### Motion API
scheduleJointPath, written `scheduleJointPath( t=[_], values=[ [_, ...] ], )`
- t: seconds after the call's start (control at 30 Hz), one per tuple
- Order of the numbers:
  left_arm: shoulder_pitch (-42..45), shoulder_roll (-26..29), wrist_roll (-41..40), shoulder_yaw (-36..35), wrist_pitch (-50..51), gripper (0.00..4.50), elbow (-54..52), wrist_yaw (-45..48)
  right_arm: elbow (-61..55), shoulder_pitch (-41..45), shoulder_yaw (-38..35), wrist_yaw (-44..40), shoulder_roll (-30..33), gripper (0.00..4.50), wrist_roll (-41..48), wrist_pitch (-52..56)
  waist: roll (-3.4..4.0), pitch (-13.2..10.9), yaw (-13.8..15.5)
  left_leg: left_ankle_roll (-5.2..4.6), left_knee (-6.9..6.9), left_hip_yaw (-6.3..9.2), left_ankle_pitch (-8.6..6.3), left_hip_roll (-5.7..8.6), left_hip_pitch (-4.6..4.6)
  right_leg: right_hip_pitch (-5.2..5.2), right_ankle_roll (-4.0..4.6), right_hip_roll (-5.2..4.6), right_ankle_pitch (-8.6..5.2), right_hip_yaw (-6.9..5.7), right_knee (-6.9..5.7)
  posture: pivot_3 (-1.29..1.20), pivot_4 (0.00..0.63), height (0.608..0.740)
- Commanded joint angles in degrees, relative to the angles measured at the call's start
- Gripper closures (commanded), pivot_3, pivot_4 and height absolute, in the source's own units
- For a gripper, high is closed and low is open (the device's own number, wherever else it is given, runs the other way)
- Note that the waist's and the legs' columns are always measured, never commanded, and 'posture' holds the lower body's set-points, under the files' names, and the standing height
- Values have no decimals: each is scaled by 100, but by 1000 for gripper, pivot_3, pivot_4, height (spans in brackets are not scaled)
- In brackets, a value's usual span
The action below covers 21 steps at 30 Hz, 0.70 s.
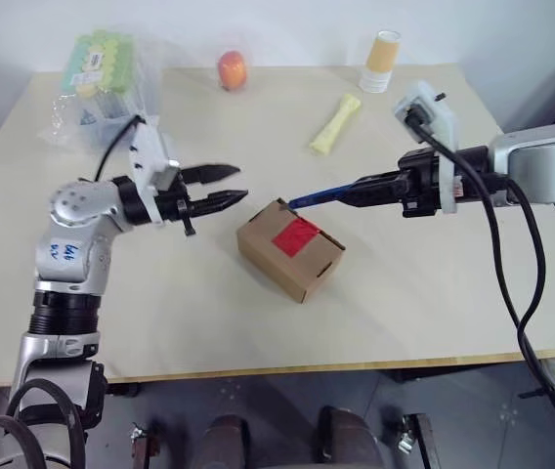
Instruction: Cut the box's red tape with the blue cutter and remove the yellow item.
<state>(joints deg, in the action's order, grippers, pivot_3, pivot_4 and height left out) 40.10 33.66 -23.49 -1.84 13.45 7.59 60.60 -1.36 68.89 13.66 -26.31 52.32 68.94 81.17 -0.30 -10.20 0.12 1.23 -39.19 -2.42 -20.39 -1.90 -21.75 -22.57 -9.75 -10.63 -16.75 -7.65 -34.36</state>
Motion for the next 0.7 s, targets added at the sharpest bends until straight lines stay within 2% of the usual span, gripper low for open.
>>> scheduleJointPath(
  t=[0.03, 0.1, 0.37, 0.7],
  values=[
    [-156, -60, 72, 241, 156, 4031, -339, 22, -147, 311, 271, -811, 163, 4339, -785, -159, 0, 0, -6, 0, -1, -1, 0, 1, -1, -1, 0, 0, 0, 0, 0, 0, 150, 740],
    [-270, -163, 145, 371, 164, 4500, -382, -52, -261, 427, 661, -1247, 268, 4339, -1430, -472, 0, 0, -15, 0, 1, -1, 0, 1, -1, -2, 0, 0, 0, 0, 0, 0, 150, 740],
    [-533, -645, 404, 657, 800, 4500, -570, -821, 36, 622, 847, -2253, 111, 4339, -2579, -832, 0, 0, -36, 0, 0, -2, 0, 1, -1, -4, 0, 0, 0, 1, -1, 0, 150, 740],
    [-526, -792, 532, 792, 1236, 4500, -585, -1142, 108, 371, 721, -2657, -109, 4339, -3299, -1019, 0, 0, -30, 0, -1, -2, 0, 1, -1, -4, 0, 0, 0, 1, -3, 0, 150, 740]
  ],
)
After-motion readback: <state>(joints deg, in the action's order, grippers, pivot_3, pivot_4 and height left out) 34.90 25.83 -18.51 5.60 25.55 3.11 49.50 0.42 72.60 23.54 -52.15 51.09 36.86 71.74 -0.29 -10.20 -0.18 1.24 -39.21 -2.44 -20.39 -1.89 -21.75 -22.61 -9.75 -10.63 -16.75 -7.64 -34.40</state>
